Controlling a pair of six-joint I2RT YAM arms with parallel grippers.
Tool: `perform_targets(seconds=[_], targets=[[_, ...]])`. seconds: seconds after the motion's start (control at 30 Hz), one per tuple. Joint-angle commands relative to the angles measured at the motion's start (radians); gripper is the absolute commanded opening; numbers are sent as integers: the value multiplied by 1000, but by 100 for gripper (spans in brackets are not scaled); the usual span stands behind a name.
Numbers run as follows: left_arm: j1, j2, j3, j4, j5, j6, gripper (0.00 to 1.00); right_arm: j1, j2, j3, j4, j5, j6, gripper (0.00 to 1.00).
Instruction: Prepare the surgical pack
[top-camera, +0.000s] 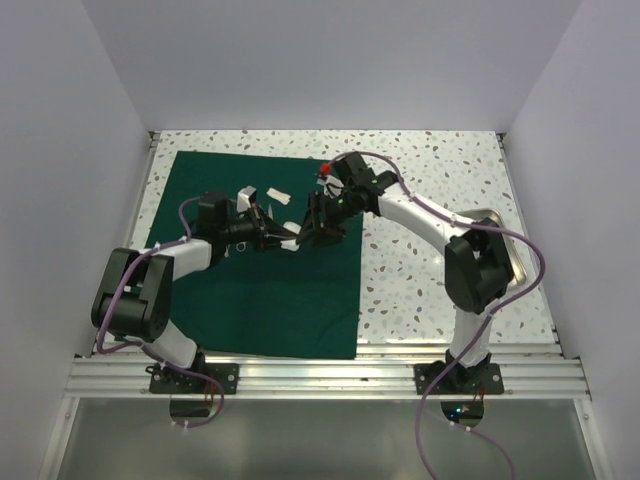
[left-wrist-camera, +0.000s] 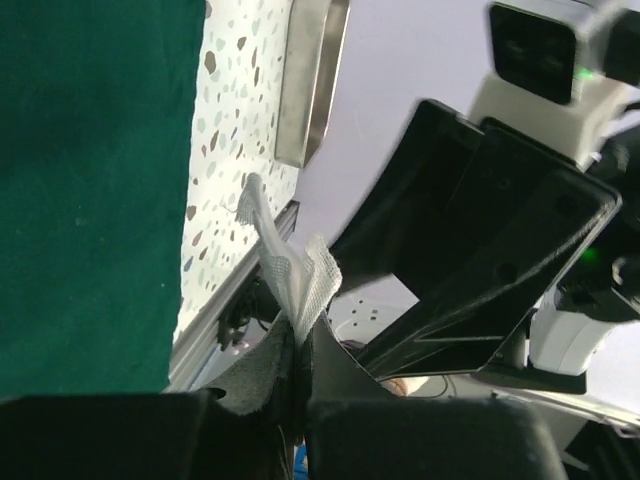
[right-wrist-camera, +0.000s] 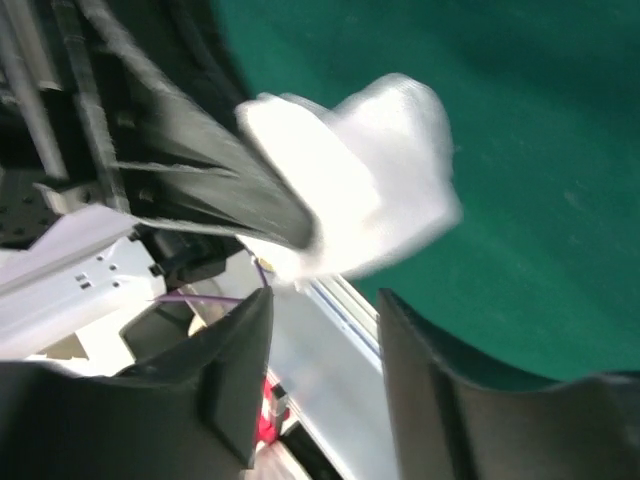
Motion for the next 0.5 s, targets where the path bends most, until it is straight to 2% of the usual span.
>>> perform_targets(seconds=[0.0,0.1,0.2,0.23,0.33,0.47], targets=[[11,-1,72,-36,32,140,0,-62,-113,-87,59,-38,66,59],[9,-12,80,17,43,148,0,-68,-124,-104,121,-53,101,66],[3,-24,83,83,50,122,0,-68,-130,-140,259,-90,180,73],[2,-26,89,90,50,125,0,-66,-135,-153,301,-96,230,80],[-12,-27,117,100,55,134,0,-68,-148,-196,425,-101,328,89],[-23,-29,144,108,44,128,0,-65,-142,-207,478,-96,397,90]])
